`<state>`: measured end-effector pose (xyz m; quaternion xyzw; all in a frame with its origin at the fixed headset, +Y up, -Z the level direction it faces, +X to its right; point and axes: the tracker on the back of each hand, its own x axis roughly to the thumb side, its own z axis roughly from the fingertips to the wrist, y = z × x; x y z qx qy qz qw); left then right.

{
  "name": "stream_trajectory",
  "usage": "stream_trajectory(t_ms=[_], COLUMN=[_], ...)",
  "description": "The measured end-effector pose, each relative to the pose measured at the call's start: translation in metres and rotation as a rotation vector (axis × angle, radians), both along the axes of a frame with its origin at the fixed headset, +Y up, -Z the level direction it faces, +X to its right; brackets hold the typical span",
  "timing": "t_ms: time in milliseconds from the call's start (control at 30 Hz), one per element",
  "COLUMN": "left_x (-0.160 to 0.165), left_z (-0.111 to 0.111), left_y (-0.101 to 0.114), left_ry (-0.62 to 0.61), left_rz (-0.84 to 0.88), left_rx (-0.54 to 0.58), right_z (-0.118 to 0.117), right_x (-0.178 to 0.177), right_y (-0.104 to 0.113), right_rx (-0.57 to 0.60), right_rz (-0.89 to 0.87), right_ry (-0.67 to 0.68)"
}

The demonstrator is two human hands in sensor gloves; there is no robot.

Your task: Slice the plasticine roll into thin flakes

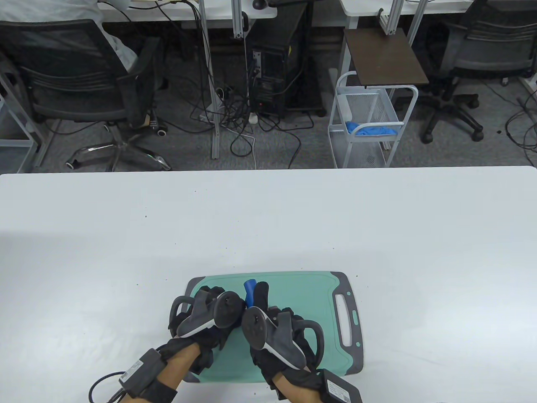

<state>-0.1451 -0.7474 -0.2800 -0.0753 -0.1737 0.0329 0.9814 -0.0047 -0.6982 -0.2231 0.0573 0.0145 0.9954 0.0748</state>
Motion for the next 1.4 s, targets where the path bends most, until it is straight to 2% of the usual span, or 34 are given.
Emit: stream_trajectory(t_ms=[1400], left_x=[0.0000], left_z=[0.0000], left_y=[0.0000], left_ry=[0.000], left_rz=[0.000], left_rx=[0.000], right_z=[-0.0036], right_x=[-0.0052], right_y=[0.0004], right_rx=[0.006], right_rz=[0.025], right_ry=[0.010])
